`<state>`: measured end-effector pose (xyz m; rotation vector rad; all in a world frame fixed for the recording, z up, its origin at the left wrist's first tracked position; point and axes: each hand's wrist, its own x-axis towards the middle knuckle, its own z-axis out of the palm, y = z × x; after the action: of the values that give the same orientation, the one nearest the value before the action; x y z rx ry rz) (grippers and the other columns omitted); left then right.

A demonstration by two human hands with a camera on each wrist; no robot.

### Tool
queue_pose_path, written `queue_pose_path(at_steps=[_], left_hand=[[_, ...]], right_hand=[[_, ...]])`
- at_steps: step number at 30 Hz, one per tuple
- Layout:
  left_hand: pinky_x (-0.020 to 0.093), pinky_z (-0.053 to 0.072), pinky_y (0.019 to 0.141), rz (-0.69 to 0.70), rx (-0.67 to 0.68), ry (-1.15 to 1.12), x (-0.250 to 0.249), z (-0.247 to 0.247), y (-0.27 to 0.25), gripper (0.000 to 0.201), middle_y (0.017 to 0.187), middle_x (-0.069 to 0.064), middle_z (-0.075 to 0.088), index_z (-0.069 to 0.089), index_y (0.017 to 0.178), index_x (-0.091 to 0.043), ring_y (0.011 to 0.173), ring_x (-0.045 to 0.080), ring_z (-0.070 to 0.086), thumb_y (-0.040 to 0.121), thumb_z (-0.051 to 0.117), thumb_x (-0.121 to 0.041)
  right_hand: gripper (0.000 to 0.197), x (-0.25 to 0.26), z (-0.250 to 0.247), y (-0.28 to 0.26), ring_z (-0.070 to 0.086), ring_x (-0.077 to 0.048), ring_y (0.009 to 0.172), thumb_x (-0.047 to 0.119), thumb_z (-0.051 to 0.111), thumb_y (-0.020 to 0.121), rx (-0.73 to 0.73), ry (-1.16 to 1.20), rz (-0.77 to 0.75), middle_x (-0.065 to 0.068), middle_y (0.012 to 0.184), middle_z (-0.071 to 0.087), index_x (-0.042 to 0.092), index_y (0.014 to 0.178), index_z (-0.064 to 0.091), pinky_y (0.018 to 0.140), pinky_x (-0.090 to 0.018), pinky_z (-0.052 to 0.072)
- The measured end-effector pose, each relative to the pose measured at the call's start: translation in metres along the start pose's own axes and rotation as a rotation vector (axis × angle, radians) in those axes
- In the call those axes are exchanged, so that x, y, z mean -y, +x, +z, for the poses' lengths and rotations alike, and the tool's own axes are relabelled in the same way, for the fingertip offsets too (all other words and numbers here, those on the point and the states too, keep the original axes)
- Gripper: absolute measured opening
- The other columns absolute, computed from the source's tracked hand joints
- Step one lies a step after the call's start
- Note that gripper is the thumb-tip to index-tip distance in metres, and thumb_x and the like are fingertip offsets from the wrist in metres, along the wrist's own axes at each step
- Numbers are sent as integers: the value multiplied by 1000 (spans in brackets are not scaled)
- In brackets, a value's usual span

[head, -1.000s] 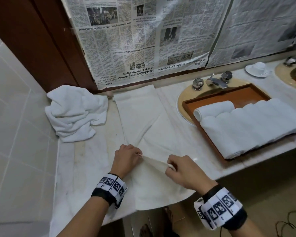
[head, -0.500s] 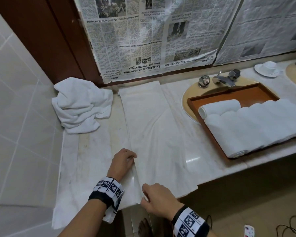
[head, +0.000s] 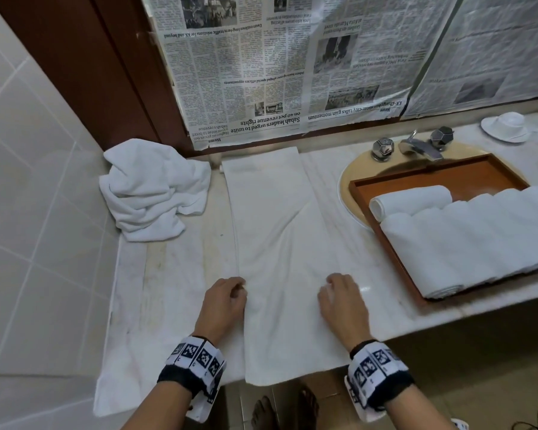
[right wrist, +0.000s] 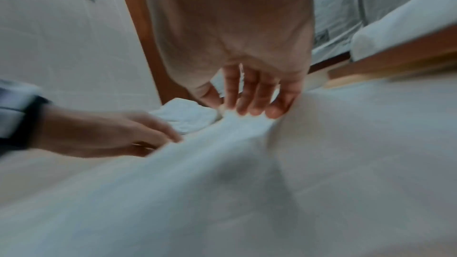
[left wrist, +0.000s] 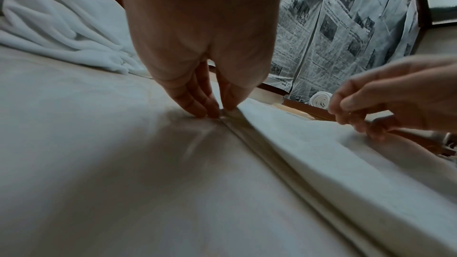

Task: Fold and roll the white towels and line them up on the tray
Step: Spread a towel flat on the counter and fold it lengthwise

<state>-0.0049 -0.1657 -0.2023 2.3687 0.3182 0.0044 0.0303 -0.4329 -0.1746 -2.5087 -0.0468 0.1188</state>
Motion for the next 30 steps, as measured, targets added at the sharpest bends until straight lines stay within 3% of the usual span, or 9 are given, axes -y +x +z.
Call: queue_pose_path(at_steps=[3, 7, 9, 14, 16, 19, 24, 27, 30], left_hand=[[3, 37, 75, -21, 16, -22, -8, 3, 0, 26, 97, -9, 61, 67, 118, -21, 85, -4, 56, 92, 62, -20], [13, 36, 76, -94, 28, -11, -17, 5, 2, 27, 94, -9, 57, 59, 116, -30, 85, 0, 54, 90, 66, -33], [18, 38, 78, -95, 46, 7, -18, 7, 2, 34, 97, -8, 52, 60, 120, -24, 83, 1, 52, 88, 68, -27], [18, 37, 75, -105, 52, 17, -22, 8, 1, 36, 97, -8, 47, 60, 121, -21, 80, 2, 52, 86, 70, -24], [19, 39, 77, -112, 55, 1, -22, 9, 1, 36, 100, -7, 47, 61, 121, -21, 82, 3, 52, 87, 71, -25], [24, 46, 88, -110, 72, -23, -18, 11, 1, 37, 109, -5, 47, 60, 122, -20, 91, 7, 54, 87, 70, -24], [42, 36, 109, -11, 25, 165, -22, 14, 10, 52, 154, -4, 32, 43, 146, -29, 138, 26, 34, 96, 55, -40], [48, 25, 113, -2, 150, 395, -30, 24, 15, 65, 166, -15, 5, 18, 157, -40, 152, 25, 11, 96, 19, -62], [54, 37, 106, -34, 177, 471, -25, 29, 14, 69, 164, -12, 20, 29, 156, -36, 149, 30, 28, 95, 14, -64]], right_hand=[[30, -18, -8, 18, 55, -25, 99, 36, 56, 97, 72, -17, 228, -6, 110, 54, 10, 112, 55, 80, -35, 45], [20, -25, -12, 24, 53, -20, 80, 30, 58, 95, 150, -18, 220, -1, 86, 55, 15, 85, 50, 65, -31, 40], [21, -28, -17, 26, 49, -17, 67, 21, 63, 89, 128, 86, 246, 0, 75, 53, 15, 76, 47, 57, -30, 36], [22, -39, -37, 41, 47, -18, 63, 5, 65, 78, 161, 177, 309, -2, 69, 52, 13, 69, 47, 56, -29, 38], [17, -38, -44, 46, 50, -19, 68, 6, 64, 79, 250, 116, 307, -3, 76, 55, 14, 75, 49, 60, -31, 40], [15, -25, -52, 51, 50, -18, 73, 12, 55, 82, 426, -260, 242, -2, 92, 55, 15, 95, 47, 58, -30, 36], [37, -1, -11, 62, 52, -29, 112, 30, 42, 93, 198, -297, -211, -7, 125, 54, 11, 123, 52, 88, -38, 41], [77, 0, 16, 71, 15, -24, 151, 58, 9, 91, 401, -410, -343, 1, 165, 16, 21, 156, 22, 120, -42, 15], [77, -15, 19, 85, -13, -14, 152, 69, -3, 91, 434, -497, -371, 13, 164, -15, 31, 159, -5, 121, -38, -8]])
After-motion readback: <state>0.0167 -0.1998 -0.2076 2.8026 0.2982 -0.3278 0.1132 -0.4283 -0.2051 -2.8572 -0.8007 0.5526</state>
